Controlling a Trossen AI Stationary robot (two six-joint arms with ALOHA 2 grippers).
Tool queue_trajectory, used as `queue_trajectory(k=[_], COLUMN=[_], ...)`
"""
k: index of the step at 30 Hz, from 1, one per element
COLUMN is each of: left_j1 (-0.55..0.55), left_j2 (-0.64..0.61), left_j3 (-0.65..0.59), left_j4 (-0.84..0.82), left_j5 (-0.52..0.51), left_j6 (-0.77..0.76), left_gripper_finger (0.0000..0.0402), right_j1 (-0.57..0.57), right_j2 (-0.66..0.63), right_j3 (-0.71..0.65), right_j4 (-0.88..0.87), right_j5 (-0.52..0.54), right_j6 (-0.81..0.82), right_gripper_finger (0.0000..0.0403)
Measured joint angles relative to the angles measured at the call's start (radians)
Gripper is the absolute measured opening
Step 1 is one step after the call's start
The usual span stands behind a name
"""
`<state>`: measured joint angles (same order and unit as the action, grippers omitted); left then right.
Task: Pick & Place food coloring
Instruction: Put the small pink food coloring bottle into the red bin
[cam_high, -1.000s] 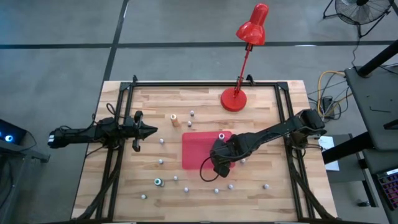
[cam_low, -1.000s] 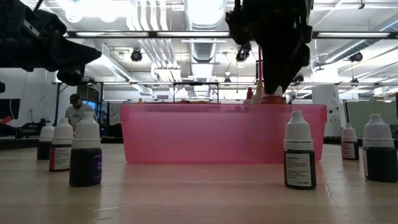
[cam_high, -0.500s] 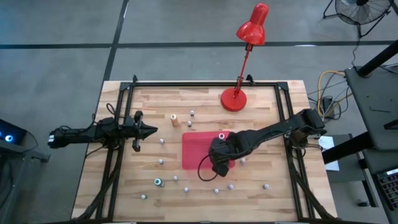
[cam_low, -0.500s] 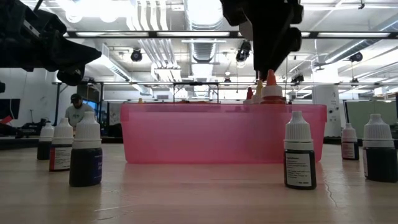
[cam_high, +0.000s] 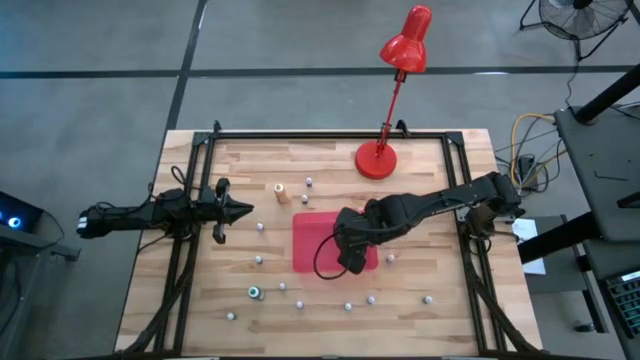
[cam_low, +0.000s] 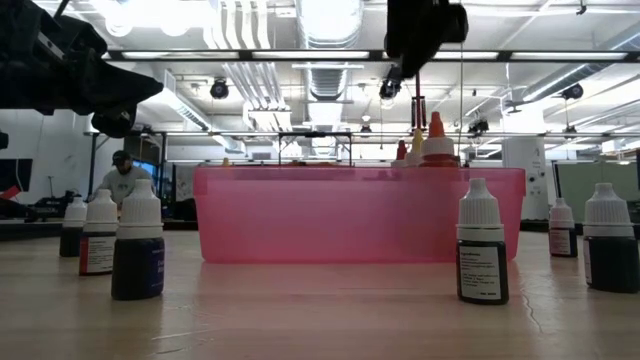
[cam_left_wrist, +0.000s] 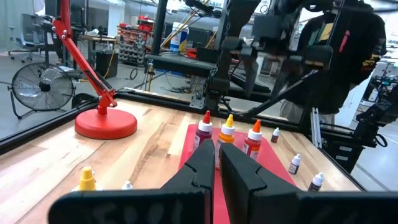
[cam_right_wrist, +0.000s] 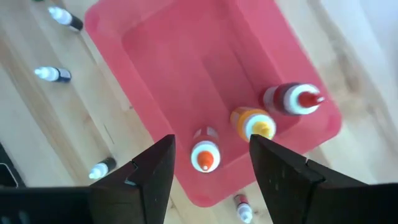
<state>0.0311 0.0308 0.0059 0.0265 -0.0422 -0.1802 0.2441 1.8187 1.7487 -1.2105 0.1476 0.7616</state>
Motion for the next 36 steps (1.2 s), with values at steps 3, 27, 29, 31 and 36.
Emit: queue_trajectory(k=[3,27,29,31,36], left_j1=[0.0,0.0,0.0,0.0,0.0], left_j2=[0.0,0.0,0.0,0.0,0.0], left_j3=[0.0,0.0,0.0,0.0,0.0], left_j4=[0.0,0.0,0.0,0.0,0.0], left_j5=[0.0,0.0,0.0,0.0,0.0], left_j6=[0.0,0.0,0.0,0.0,0.0], left_gripper_finger=[0.0,0.0,0.0,0.0,0.0], right_j1=[-0.006,0.189,0.208,0.22,0.233], right_j2=[0.0,-0.185,-0.223,-0.254,-0.319], right_j3=[0.044,-0.174,-0.238,-0.292,-0.412], right_j4=[-0.045,-0.143,-0.14,-0.13,-0.047], right_j5=[0.014,0.022,0.034,0.037,0.038], right_j6=[-0.007,0.024,0.061,0.084,0.105], right_gripper_finger=[0.0201,0.0201,0.0201,0.0201,0.0201])
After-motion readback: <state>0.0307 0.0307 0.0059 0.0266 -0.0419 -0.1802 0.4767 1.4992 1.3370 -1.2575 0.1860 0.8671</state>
